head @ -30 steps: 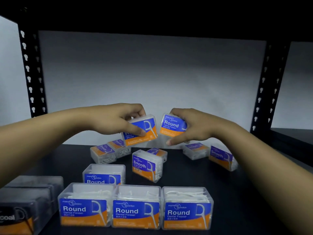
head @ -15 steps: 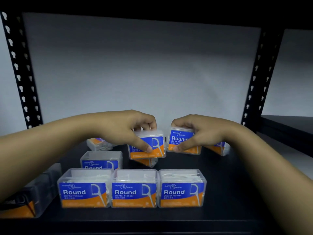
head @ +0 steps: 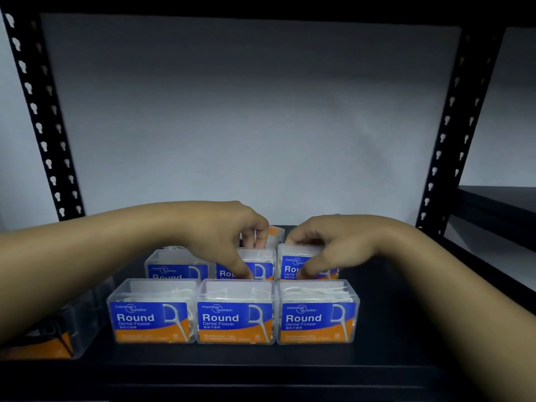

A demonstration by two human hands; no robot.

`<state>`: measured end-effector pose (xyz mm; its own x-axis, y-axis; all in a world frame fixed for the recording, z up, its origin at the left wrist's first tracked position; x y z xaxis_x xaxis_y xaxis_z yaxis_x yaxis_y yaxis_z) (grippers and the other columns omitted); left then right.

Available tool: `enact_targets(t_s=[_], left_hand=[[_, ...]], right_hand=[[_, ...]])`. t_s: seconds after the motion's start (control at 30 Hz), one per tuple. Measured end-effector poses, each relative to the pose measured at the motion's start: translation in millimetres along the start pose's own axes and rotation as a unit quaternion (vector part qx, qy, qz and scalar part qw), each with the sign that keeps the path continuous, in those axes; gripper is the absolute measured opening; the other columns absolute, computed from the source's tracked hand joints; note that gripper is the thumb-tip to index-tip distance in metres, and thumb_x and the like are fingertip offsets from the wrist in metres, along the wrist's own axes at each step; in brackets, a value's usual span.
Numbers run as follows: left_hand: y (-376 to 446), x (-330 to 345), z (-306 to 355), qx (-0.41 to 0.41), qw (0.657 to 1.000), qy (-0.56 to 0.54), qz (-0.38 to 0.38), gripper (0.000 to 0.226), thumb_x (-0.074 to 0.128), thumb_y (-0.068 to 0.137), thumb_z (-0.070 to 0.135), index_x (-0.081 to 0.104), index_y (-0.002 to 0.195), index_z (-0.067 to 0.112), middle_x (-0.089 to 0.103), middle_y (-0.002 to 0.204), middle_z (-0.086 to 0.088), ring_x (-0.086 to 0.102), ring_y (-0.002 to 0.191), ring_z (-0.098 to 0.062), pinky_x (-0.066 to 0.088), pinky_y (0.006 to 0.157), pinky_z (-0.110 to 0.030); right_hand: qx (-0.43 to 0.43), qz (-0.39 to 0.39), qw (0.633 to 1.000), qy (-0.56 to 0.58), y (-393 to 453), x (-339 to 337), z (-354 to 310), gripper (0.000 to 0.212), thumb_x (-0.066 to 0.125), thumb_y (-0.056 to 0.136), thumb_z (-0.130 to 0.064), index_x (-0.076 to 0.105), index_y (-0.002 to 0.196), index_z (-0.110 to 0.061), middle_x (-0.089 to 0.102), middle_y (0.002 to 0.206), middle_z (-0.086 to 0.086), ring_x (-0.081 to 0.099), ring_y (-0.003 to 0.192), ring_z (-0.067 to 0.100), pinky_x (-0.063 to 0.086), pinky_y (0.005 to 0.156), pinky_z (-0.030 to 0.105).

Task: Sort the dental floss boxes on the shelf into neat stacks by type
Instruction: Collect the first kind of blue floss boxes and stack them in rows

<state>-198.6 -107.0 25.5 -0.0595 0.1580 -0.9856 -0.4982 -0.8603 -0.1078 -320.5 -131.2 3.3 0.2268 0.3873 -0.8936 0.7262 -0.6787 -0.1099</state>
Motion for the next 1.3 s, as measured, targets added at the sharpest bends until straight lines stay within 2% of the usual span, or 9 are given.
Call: enact_targets(t_s=[0.17,0.43,0.63,0.77,0.83,0.9,1.0,1.1,1.3], left_hand=[[-7.8,-0.3,-9.0,-0.023,0.999,-0.025,-0.038,0.038,0.085,0.077,0.038,0.066,0.11,0.031,0.077,0.098,0.013,0.073,0.085,-0.005,0.062,0.082,-0.032],[-19.9,-6.4,-30.6,-0.028,0.995,-0.085,-0.045,0.044,0.089,0.073,0.019,0.073,0.113,0.025,0.079,0.1,0.011,0.075,0.088,-0.007,0.062,0.085,-0.028],[-22.1,-6.0,-37.5,-0.033,0.991,-0.126,-0.029,0.052,0.092,0.068,0.016,0.073,0.116,0.021,0.08,0.099,0.006,0.077,0.088,-0.013,0.063,0.084,-0.033],[-24.4,-6.5,-39.3,-0.037,0.987,-0.158,-0.005,0.051,0.093,0.065,0.018,0.074,0.112,0.021,0.08,0.097,0.003,0.078,0.087,-0.015,0.063,0.086,-0.038],[-28.2,-9.5,-39.7,-0.035,0.986,-0.162,0.011,0.048,0.092,0.066,0.026,0.075,0.111,0.024,0.079,0.099,0.007,0.077,0.09,-0.013,0.062,0.088,-0.036],[-35.2,-14.2,-39.2,-0.027,0.987,-0.152,0.034,0.044,0.087,0.07,0.036,0.074,0.11,0.027,0.078,0.101,0.011,0.075,0.096,-0.009,0.06,0.091,-0.035],[-47.5,-17.9,-36.0,-0.013,0.987,-0.148,0.065,0.032,0.078,0.08,0.038,0.073,0.11,0.03,0.077,0.104,0.015,0.073,0.099,-0.008,0.059,0.093,-0.035],[-53.5,-18.7,-34.6,-0.023,0.989,-0.12,0.084,0.022,0.07,0.089,0.041,0.072,0.11,0.035,0.074,0.105,0.019,0.071,0.098,-0.005,0.058,0.091,-0.03],[-50.6,-7.2,-53.1,-0.127,0.989,-0.062,0.04,0.032,0.045,0.104,0.041,0.071,0.114,0.024,0.071,0.111,0.007,0.065,0.1,-0.012,0.055,0.084,-0.029]], right_hand=[[-0.002,-0.009,0.999,0.05,3.0,4.7,-4.0,0.026,0.076,0.084,-0.049,0.073,0.105,-0.034,0.078,0.108,-0.007,0.077,0.098,0.018,0.06,0.091,0.056],[-0.001,-0.032,0.996,0.078,0.9,10.3,-4.9,0.04,0.068,0.082,-0.06,0.072,0.111,-0.032,0.078,0.114,-0.003,0.076,0.104,0.025,0.056,0.095,0.063],[0.005,-0.027,0.997,0.074,-3.6,9.7,-7.7,0.05,0.069,0.08,-0.061,0.07,0.118,-0.03,0.076,0.119,-0.001,0.075,0.107,0.024,0.056,0.095,0.061],[0.014,-0.02,0.998,0.06,-3.4,10.2,-8.2,0.032,0.068,0.095,-0.044,0.069,0.122,-0.026,0.076,0.12,-0.002,0.075,0.107,0.02,0.058,0.095,0.055],[0.029,-0.032,0.998,0.048,-6.8,11.1,-10.4,0.029,0.064,0.098,-0.044,0.067,0.123,-0.029,0.076,0.12,-0.007,0.076,0.105,0.015,0.061,0.092,0.044],[0.042,-0.015,0.999,0.024,-11.6,6.4,-16.5,0.043,0.059,0.091,-0.058,0.064,0.125,-0.033,0.074,0.122,-0.011,0.074,0.106,0.011,0.061,0.092,0.035],[0.058,0.045,0.997,-0.019,-17.7,-5.6,-22.9,0.058,0.05,0.084,-0.072,0.061,0.128,-0.036,0.07,0.124,-0.014,0.07,0.109,0.01,0.058,0.097,0.037],[0.059,0.078,0.995,-0.03,-20.6,-10.2,-30.0,0.034,0.045,0.103,-0.055,0.061,0.128,-0.038,0.067,0.129,-0.017,0.064,0.116,0.006,0.052,0.105,0.038],[0.085,0.022,0.996,-0.031,-17.7,3.1,-47.9,0.04,0.036,0.108,-0.046,0.053,0.142,-0.032,0.057,0.144,-0.014,0.054,0.13,0.009,0.043,0.113,0.034]])
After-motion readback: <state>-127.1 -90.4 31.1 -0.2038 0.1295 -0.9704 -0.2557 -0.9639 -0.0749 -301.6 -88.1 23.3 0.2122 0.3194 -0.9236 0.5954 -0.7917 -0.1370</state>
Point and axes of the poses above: each hand's wrist, its own y-axis towards the middle knuckle, its own x-axis out of the palm, z = x × y, the point moved 9 cm from there along y, towards the middle knuckle
